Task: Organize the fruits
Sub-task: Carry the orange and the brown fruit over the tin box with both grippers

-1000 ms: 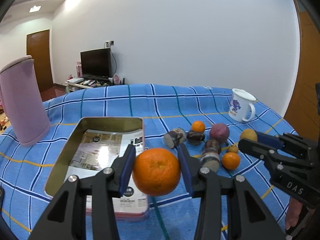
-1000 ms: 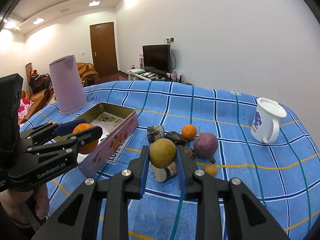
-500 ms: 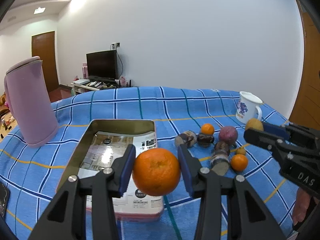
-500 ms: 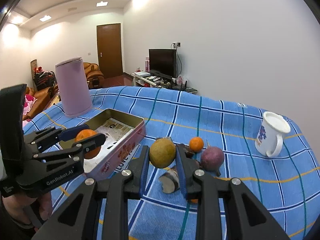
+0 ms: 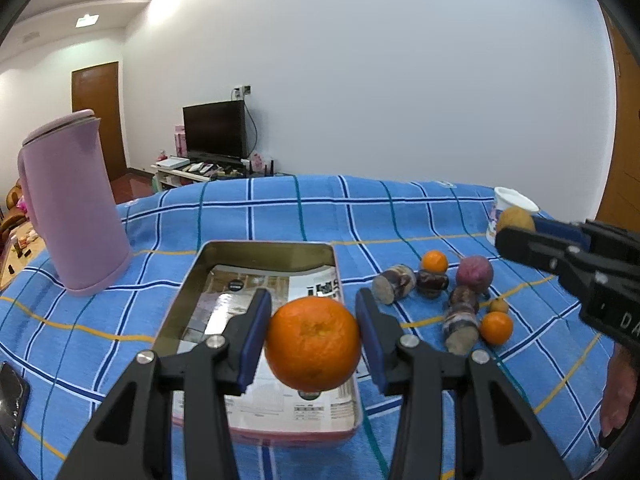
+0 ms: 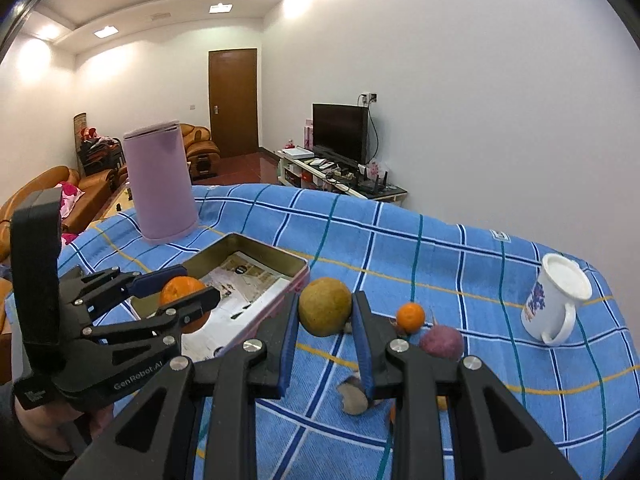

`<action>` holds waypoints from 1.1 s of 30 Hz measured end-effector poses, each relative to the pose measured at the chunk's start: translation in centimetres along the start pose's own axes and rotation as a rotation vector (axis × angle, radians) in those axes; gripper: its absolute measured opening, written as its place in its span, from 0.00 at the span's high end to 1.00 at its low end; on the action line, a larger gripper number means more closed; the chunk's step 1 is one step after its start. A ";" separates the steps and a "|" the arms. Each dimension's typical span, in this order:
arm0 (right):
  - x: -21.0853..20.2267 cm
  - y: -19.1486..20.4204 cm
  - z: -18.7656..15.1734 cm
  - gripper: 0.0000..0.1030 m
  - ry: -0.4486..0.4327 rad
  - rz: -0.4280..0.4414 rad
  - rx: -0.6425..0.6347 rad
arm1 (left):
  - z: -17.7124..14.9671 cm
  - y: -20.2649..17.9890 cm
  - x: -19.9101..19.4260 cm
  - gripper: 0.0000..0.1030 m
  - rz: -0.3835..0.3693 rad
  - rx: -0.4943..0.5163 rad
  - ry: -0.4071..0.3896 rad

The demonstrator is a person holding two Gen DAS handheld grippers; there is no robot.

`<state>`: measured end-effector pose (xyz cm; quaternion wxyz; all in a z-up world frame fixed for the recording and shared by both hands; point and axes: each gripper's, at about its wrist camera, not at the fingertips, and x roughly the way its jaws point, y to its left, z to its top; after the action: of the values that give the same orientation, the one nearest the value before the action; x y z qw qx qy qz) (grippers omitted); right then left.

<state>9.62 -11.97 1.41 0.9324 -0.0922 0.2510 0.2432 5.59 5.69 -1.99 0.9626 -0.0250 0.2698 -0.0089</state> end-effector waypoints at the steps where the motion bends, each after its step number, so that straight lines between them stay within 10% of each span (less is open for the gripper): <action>1: 0.0 0.2 0.2 0.73 -0.002 0.002 -0.005 | 0.0 0.2 0.0 0.56 0.002 -0.001 0.000; 33: 11.6 5.3 0.9 0.73 0.167 0.156 -0.028 | 0.4 5.9 3.7 0.56 0.086 -0.033 0.059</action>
<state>16.07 -2.37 -4.02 0.8851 -0.1055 0.3310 0.3099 9.02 11.54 -3.88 0.9531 -0.0290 0.2989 0.0364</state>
